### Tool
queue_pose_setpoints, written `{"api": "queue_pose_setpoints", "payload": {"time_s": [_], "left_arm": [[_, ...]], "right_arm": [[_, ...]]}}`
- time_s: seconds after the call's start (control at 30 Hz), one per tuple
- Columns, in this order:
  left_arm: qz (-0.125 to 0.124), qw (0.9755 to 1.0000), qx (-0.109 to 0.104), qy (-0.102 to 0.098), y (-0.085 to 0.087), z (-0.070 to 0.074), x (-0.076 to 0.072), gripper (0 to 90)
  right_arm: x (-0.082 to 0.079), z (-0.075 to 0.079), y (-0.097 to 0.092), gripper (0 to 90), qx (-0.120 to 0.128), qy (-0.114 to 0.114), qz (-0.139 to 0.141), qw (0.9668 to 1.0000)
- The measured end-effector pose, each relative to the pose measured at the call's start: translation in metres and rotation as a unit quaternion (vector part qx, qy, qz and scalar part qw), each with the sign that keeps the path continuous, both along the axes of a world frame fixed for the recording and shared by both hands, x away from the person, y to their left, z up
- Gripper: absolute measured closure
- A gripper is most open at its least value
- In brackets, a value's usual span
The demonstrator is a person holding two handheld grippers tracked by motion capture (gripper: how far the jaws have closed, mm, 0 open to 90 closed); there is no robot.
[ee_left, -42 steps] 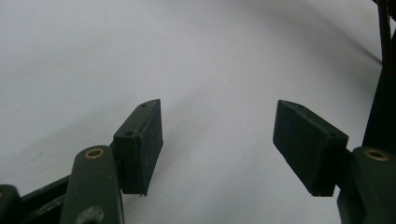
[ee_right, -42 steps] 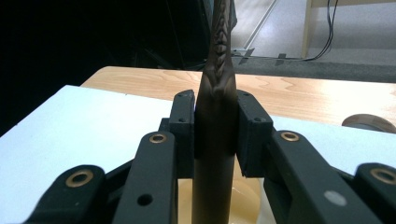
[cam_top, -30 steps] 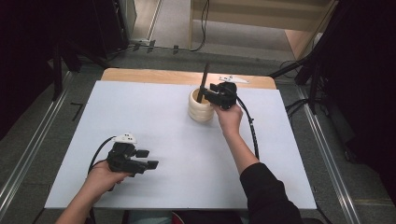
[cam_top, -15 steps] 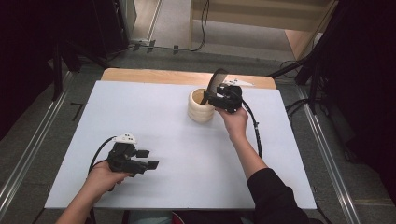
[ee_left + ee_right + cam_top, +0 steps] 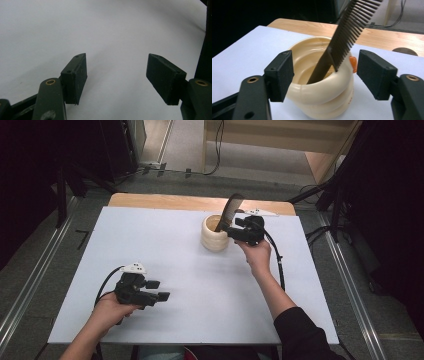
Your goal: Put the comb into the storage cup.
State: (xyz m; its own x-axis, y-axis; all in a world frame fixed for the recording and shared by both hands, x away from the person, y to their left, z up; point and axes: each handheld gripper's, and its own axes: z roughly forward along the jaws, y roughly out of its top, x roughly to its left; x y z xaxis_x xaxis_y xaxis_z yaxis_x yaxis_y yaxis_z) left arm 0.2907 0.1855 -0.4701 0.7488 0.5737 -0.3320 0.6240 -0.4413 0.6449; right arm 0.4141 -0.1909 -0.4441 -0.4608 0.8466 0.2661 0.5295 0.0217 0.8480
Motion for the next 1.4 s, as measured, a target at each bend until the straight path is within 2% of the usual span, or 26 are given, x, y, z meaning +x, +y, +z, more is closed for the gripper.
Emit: {"api": "queue_pose_setpoints", "payload": {"time_s": [0.23, 0.6, 0.97, 1.4], "left_arm": [[0.001, 1.0, -0.001, 0.0, 0.0, 0.0, 0.0, 34.1], [0.002, 1.0, -0.002, 0.0, 0.001, 0.0, 0.0, 34.1], [0.004, 1.0, -0.005, 0.0, 0.001, 0.0, 0.0, 34.1], [0.005, 1.0, -0.006, 0.001, 0.003, 0.001, 0.001, 34.1]], "right_arm": [[-0.013, 0.004, 0.001, 26.3, -0.002, -0.009, 0.014, 0.9999], [-0.03, 0.002, -0.001, 24.5, -0.009, -0.03, 0.024, 0.9992], [-0.043, -0.005, -0.004, 24.3, -0.008, -0.023, 0.038, 0.999], [-0.062, -0.008, -0.006, 24.2, -0.005, -0.029, 0.06, 0.9978]]}}
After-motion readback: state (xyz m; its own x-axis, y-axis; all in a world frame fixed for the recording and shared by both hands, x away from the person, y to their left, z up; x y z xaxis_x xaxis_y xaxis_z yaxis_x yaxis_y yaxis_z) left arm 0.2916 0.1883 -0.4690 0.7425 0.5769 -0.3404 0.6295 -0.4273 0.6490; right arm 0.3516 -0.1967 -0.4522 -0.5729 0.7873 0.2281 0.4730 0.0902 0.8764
